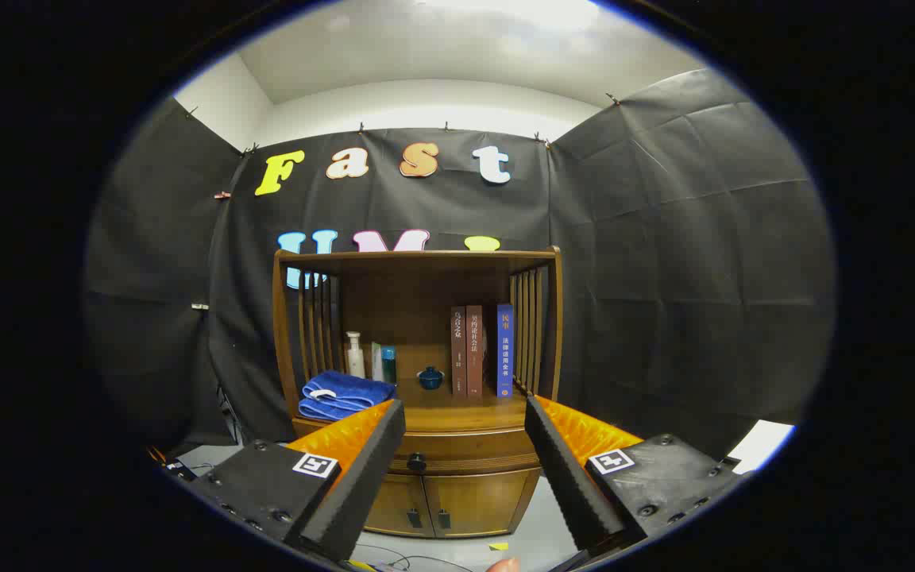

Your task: Pull open the drawer, take out the items inside it, and place them on the countertop above the cabinet.

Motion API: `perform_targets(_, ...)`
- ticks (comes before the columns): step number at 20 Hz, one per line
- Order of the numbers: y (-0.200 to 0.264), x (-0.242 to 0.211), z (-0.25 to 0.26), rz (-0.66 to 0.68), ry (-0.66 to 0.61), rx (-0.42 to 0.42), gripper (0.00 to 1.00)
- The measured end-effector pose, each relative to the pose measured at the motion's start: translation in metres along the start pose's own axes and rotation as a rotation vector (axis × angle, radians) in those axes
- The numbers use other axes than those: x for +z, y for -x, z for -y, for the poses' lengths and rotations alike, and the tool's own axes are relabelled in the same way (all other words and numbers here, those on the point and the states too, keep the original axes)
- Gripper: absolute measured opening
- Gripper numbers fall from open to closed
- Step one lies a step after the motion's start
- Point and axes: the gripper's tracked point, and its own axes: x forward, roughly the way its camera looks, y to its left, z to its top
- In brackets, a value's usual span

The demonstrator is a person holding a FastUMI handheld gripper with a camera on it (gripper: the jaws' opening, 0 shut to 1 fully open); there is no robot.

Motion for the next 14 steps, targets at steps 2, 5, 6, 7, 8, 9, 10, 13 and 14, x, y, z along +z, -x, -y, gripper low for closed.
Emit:
perform_targets(2,-0.0001,0.0001,-0.0008,-0.003,0.000,0.003,0.99)
perform_targets(5,-0.0014,-0.0006,-0.0004,-0.004,-0.002,0.003,0.99)
perform_targets(6,-0.0014,-0.0006,-0.0001,-0.004,-0.002,0.003,0.99)
perform_targets(7,-0.0017,-0.0005,-0.0002,-0.004,-0.001,0.003,0.99)
perform_targets(8,-0.0019,-0.0005,0.0002,-0.004,0.002,0.001,0.99)
perform_targets(9,-0.0015,-0.0004,0.0006,-0.003,0.006,-0.002,0.99)
perform_targets(10,-0.0010,0.0010,0.0011,-0.001,0.009,-0.002,0.99)
perform_targets(13,-0.0015,0.0018,-0.0030,0.003,0.013,0.011,0.99)
perform_targets(14,-0.0019,0.0015,-0.0046,0.001,0.014,0.016,0.99)
